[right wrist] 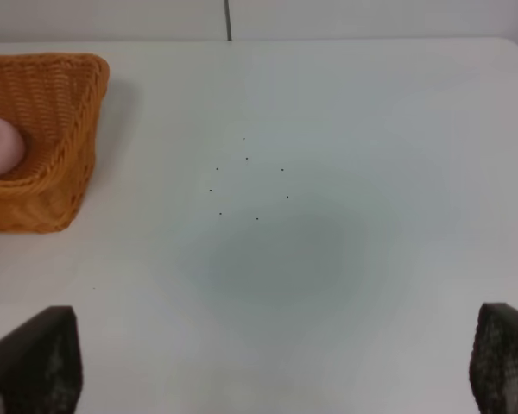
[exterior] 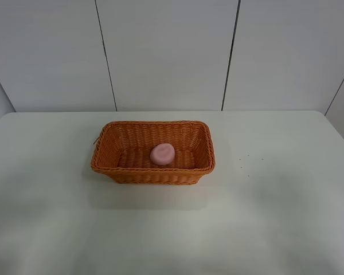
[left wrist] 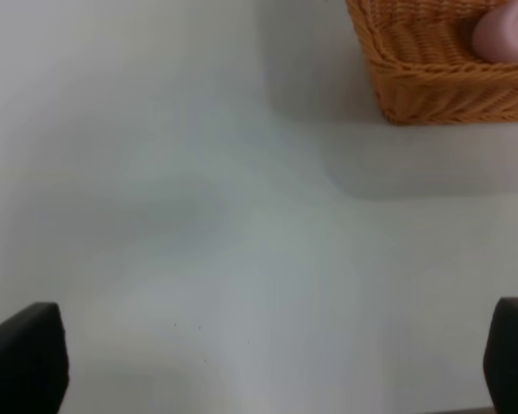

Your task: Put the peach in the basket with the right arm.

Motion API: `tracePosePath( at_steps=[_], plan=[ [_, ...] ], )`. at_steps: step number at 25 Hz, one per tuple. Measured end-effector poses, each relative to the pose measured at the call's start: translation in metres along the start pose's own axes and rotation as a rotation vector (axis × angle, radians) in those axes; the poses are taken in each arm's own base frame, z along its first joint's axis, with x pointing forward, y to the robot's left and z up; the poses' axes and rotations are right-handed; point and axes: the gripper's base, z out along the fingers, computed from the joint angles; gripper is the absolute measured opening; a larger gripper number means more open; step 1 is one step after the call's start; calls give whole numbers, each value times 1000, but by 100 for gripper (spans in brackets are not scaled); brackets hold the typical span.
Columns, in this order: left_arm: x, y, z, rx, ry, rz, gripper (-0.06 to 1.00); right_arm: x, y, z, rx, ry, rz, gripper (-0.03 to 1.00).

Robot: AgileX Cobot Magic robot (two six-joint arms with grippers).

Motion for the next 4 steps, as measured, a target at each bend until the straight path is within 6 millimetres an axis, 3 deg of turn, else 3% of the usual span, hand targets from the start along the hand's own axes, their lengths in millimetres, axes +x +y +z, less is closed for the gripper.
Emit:
tracePosePath(
  at_steps=[4],
  plan=[
    [0, 0, 0, 0, 0, 0, 99, 0, 0, 0, 0, 0, 0, 70]
  ],
)
